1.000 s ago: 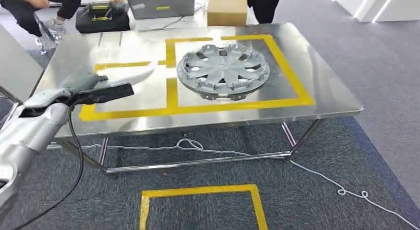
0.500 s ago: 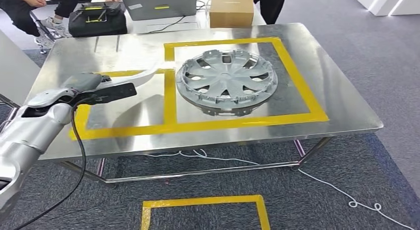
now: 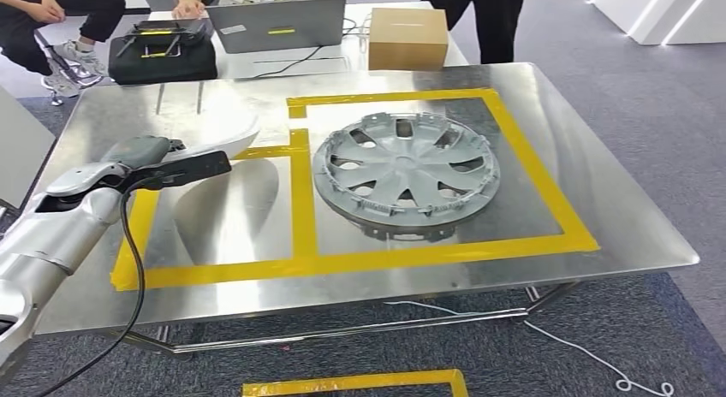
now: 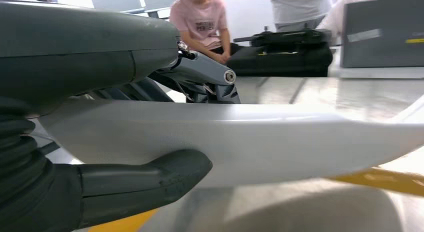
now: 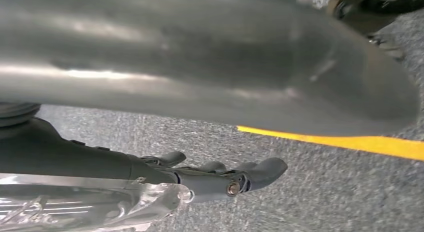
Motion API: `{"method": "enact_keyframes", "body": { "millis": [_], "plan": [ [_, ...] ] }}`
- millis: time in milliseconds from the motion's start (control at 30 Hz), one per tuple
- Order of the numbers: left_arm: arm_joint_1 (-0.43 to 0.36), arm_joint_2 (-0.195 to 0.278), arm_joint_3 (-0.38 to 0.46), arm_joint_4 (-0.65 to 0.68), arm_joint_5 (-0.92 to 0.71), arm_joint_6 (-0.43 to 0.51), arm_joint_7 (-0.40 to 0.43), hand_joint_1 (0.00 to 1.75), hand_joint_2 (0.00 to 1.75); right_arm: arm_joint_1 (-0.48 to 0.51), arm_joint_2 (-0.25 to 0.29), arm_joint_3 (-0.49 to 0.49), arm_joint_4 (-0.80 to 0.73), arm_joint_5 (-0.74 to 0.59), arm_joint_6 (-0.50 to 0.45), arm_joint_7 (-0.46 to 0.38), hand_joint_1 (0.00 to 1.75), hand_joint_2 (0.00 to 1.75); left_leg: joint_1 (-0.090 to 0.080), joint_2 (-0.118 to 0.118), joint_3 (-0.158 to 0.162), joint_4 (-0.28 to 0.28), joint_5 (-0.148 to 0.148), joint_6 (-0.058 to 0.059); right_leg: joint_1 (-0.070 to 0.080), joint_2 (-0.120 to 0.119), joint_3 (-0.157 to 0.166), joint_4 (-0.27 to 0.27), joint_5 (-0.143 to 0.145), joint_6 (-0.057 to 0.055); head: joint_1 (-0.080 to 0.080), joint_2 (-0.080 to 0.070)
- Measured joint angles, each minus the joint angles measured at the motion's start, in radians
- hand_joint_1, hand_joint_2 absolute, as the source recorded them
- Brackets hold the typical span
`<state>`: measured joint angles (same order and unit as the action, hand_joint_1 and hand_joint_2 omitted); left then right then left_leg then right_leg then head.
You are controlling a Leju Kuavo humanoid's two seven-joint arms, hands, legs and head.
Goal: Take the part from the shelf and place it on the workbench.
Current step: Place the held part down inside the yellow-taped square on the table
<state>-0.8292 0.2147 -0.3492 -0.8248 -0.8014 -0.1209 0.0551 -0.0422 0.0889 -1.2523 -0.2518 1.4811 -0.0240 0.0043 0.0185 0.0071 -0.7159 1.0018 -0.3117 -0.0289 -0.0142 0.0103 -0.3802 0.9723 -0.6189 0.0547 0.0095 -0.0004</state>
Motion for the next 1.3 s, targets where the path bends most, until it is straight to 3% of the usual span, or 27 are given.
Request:
{"method": "enact_keyframes", "body": {
  "millis": [67, 133, 167, 200, 233, 300, 333, 367, 400, 500, 800, 1100, 1300],
  "plan": [
    [-0.004, -0.003, 0.002, -0.002, -0.005, 0.008, 0.012, 1.75, 1.75, -0.005, 0.001, 0.0, 0.0, 0.0, 0.0, 0.0, 0.0, 0.0, 0.0, -0.003, 0.011, 0.0, -0.013, 0.016, 0.0, -0.003, -0.044, 0.085, -0.039, 0.006, 0.002, 0.0],
    [-0.001, -0.007, 0.002, -0.001, -0.007, 0.014, 0.019, 1.75, 1.75, -0.005, 0.002, 0.0, 0.0, 0.0, 0.0, 0.0, 0.0, 0.0, -0.006, -0.004, 0.024, 0.0, -0.03, 0.028, 0.002, -0.003, -0.149, 0.238, -0.086, 0.008, 0.003, 0.0],
    [0.003, -0.01, 0.002, 0.0, -0.008, 0.016, 0.022, 1.75, 1.75, -0.004, 0.002, 0.0, 0.0, 0.001, 0.0, 0.001, 0.0, 0.0, -0.009, -0.006, 0.031, 0.0, -0.039, 0.031, 0.003, -0.003, -0.201, 0.294, -0.088, 0.006, 0.003, 0.0],
    [0.008, -0.012, 0.003, 0.001, -0.01, 0.019, 0.026, 1.75, 1.75, -0.003, 0.003, 0.0, 0.0, 0.001, 0.0, 0.001, 0.0, 0.0, -0.011, -0.008, 0.039, 0.0, -0.048, 0.032, 0.005, -0.003, -0.239, 0.313, -0.065, 0.002, 0.004, 0.0],
    [0.014, -0.015, 0.005, 0.002, -0.013, 0.023, 0.031, 1.75, 1.75, -0.003, 0.003, 0.0, 0.0, 0.001, 0.0, 0.002, 0.0, 0.0, -0.013, -0.01, 0.05, 0.0, -0.057, 0.033, 0.008, -0.003, -0.259, 0.29, -0.019, -0.003, 0.004, 0.0],
    [0.025, -0.021, 0.012, 0.007, -0.023, 0.033, 0.045, 1.75, 1.75, -0.002, 0.003, 0.0, 0.0, 0.001, 0.0, 0.003, 0.0, 0.0, -0.015, -0.012, 0.07, 0.0, -0.074, 0.031, 0.017, -0.003, -0.255, 0.161, 0.106, -0.02, 0.004, 0.0],
    [0.03, -0.024, 0.016, 0.01, -0.029, 0.039, 0.054, 1.75, 1.75, -0.001, 0.003, -0.001, 0.0, 0.001, 0.0, 0.004, 0.0, 0.0, -0.017, -0.013, 0.078, 0.0, -0.08, 0.028, 0.021, -0.003, -0.244, 0.102, 0.151, -0.025, 0.004, 0.0],
    [0.036, -0.026, 0.021, 0.014, -0.036, 0.045, 0.063, 1.75, 1.75, 0.001, 0.003, -0.002, 0.0, 0.002, 0.0, 0.006, 0.0, 0.0, -0.019, -0.014, 0.082, 0.0, -0.085, 0.025, 0.023, -0.003, -0.235, 0.064, 0.179, -0.028, 0.004, 0.0],
    [0.041, -0.027, 0.026, 0.018, -0.042, 0.051, 0.07, 1.75, 1.75, 0.002, 0.004, -0.003, 0.0, 0.002, 0.0, 0.007, 0.0, 0.0, -0.021, -0.015, 0.084, 0.0, -0.087, 0.024, 0.024, -0.002, -0.231, 0.047, 0.189, -0.024, 0.003, 0.0],
    [0.053, -0.03, 0.048, 0.024, -0.061, 0.076, 0.092, 1.75, 1.75, 0.003, 0.006, -0.006, 0.0, 0.003, -0.001, 0.01, 0.0, 0.0, -0.023, -0.014, 0.085, -0.003, -0.088, 0.026, 0.023, 0.001, -0.229, 0.043, 0.19, -0.014, 0.003, 0.0],
    [0.099, -0.035, 0.122, 0.033, -0.091, 0.146, 0.126, 1.75, 1.75, -0.003, 0.01, -0.01, 0.0, 0.005, -0.005, 0.012, 0.0, 0.0, -0.022, -0.011, 0.092, -0.019, -0.087, 0.016, 0.024, 0.004, -0.23, 0.043, 0.184, -0.027, 0.003, 0.0],
    [0.192, -0.008, 0.2, 0.025, -0.171, 0.218, 0.123, 1.75, 1.75, -0.001, 0.013, -0.012, 0.0, 0.003, -0.009, 0.013, 0.0, 0.0, -0.023, -0.011, 0.096, -0.02, -0.087, 0.013, 0.023, 0.003, -0.225, 0.042, 0.185, -0.029, 0.003, 0.0],
    [0.315, 0.006, 0.245, -0.082, -0.191, 0.248, 0.062, 1.75, 1.75, 0.002, 0.018, -0.022, 0.0, -0.01, -0.012, 0.014, 0.0, 0.0, -0.024, -0.011, 0.099, -0.02, -0.088, 0.014, 0.023, 0.003, -0.221, 0.039, 0.185, -0.028, 0.003, 0.0]
  ]
}}
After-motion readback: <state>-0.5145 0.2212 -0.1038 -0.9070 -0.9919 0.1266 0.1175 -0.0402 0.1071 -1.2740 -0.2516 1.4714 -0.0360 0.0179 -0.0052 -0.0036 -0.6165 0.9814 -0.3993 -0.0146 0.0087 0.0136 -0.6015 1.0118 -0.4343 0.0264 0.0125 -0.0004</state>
